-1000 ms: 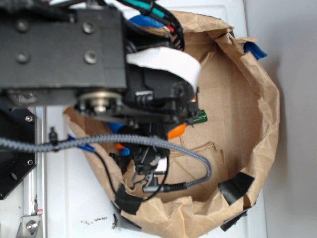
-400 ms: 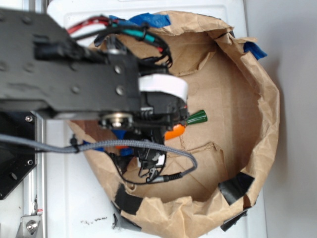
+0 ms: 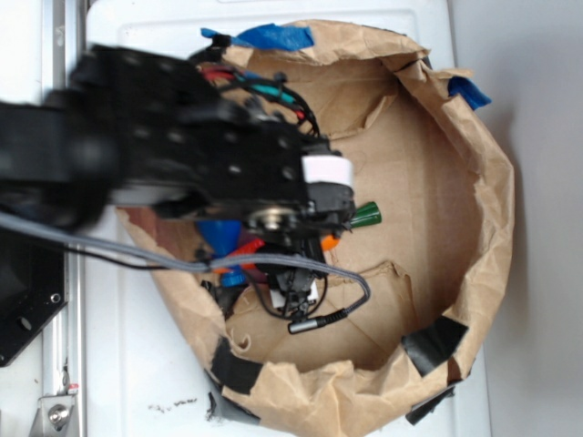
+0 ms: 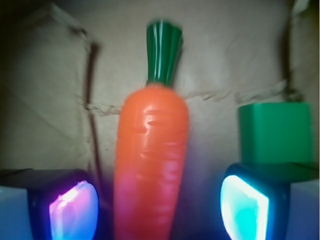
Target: Grab the carrot.
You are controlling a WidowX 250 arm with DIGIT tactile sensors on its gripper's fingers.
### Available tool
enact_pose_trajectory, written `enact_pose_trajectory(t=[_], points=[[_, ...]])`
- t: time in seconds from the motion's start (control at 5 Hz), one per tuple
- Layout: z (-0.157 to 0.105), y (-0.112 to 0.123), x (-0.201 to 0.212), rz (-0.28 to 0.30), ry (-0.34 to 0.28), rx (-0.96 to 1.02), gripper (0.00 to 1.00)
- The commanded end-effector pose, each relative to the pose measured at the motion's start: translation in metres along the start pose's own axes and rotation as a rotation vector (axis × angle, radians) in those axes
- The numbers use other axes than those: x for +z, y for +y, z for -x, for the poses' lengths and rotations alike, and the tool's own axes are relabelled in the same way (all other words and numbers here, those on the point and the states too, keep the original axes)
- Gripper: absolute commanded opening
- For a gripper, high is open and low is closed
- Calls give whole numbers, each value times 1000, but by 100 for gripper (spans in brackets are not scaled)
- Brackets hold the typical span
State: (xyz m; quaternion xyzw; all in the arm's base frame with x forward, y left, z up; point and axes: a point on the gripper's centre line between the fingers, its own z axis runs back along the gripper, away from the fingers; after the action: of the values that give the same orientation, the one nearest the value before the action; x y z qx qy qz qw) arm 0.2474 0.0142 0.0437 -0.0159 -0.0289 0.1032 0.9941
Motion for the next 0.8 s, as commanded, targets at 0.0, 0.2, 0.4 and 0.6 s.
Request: enact_pose_trajectory(t=[0.0, 0.2, 0.4, 0.6], points=[[-15, 0, -13, -45, -31, 31, 87], [-14, 2, -13, -55, -54, 13, 0], [-13, 3, -2, -61, -77, -22, 0], [-16, 7, 19, -68, -84, -68, 0]])
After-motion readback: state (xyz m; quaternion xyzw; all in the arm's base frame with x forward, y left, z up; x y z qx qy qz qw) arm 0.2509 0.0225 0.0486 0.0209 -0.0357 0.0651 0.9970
